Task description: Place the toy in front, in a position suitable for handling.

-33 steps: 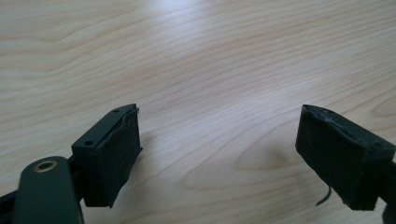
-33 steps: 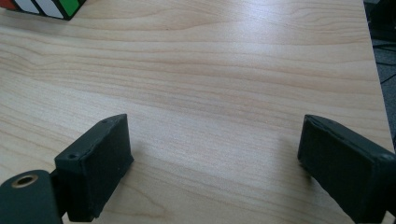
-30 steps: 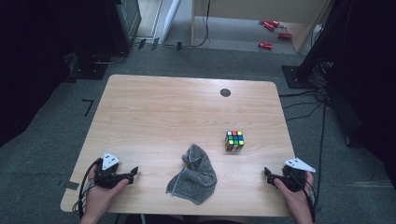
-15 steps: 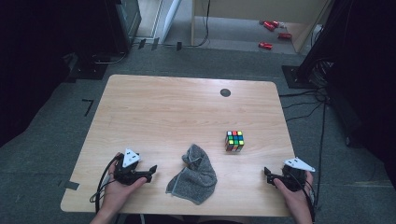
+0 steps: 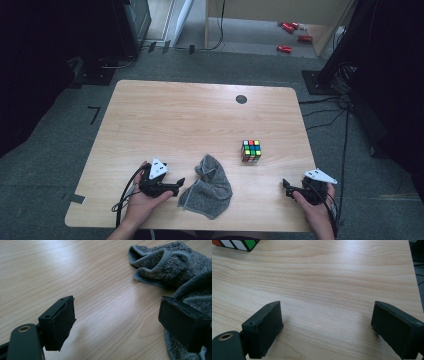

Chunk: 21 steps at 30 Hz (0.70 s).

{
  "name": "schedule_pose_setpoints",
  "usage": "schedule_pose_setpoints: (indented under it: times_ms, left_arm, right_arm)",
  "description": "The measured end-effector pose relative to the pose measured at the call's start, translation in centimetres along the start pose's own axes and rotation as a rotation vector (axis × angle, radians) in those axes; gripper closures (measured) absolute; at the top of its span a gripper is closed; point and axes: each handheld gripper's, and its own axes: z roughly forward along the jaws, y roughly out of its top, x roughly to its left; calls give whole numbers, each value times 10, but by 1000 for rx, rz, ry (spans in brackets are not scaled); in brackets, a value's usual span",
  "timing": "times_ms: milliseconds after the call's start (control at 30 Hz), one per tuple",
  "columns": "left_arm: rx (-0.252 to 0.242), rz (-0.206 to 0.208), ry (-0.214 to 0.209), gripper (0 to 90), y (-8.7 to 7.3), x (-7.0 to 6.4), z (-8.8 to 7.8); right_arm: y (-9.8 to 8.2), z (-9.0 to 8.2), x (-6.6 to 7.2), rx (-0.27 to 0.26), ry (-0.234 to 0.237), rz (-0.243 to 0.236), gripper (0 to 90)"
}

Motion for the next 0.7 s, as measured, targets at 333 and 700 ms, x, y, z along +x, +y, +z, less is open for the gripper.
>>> schedule_pose_setpoints:
  times_ms: [333,700]
  left_arm:
    - [-14,38,-47,146,8,-15,6]
    - [-40,120,-239,149,16,-43,19]
  right_arm:
    - [0,0,0,0,0,0,94]
    - [0,0,0,-1,1,-1,94]
